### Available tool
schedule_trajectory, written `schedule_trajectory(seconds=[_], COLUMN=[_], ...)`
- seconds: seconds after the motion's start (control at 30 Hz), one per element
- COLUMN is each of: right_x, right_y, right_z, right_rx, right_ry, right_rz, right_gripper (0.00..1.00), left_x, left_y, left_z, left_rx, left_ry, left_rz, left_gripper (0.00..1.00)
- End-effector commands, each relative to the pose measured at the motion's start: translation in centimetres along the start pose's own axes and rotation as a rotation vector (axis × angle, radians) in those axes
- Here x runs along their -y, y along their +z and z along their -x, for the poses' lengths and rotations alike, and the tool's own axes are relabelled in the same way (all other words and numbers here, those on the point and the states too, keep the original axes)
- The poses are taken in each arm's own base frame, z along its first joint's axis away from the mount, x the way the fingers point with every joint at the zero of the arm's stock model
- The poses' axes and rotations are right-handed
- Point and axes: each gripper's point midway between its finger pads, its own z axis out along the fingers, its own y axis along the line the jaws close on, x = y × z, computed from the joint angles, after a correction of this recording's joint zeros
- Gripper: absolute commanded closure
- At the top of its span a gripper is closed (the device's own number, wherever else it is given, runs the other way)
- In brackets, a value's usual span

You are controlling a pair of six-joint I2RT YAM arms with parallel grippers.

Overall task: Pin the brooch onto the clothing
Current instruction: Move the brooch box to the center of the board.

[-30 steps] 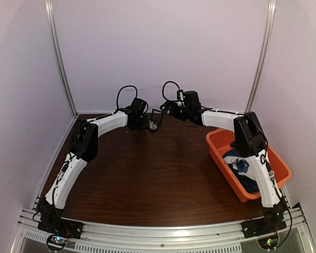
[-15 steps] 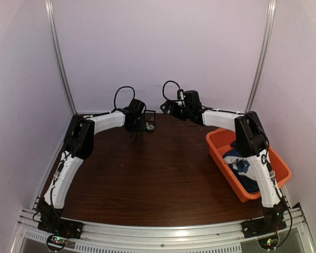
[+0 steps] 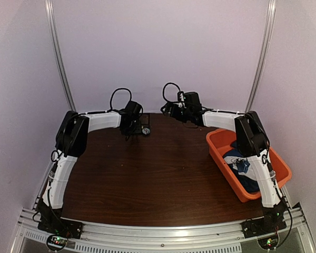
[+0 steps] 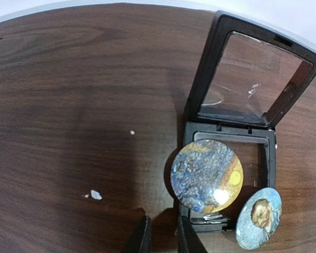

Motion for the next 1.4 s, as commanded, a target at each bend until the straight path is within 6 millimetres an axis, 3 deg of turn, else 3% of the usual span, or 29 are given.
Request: schedule_trajectory(seconds=[0.0, 0.3, 0.63, 0.83, 1.13, 1.37], right_x=[-2.1, -2.3, -3.8, -4.2, -5.3, -5.1], right_y=[-2.0, -3.5, -5.4, -7.9, -12.3, -14.1], right_z=[2.4, 1.1, -1.3, -3.3, -4.1, -5.8], right_rx=[0.041, 0.014, -0.031, -0.075, -0.074, -0.091], right_ry=[-0.022, -0.040, -0.105, -0.131, -0.158, -0.165], right_rz=[0.025, -0.003, -0.054, -0.088, -0.104, -0.112], right_gripper=[0.00, 0.00, 0.00, 0.00, 0.00, 0.00], left_x=[-2.2, -3.5, -4.6, -5.9, -8.2, -9.6], left_y=[-0.7, -1.6, -3.5, -4.8, -7.6, -9.4], left_z=[-2.4, -4.5, -5.0, -6.2, -8.4, -9.4], left_rx=[-0.058, -0.078, -0.070, -0.072, -0.059, -0.053], left_ry=[0.005, -0.004, -0.013, -0.010, -0.057, -0.075], left_rz=[0.056, 0.061, 0.072, 0.082, 0.090, 0.102], left_gripper=[0.82, 0.82, 0.82, 0.82, 0.83, 0.83])
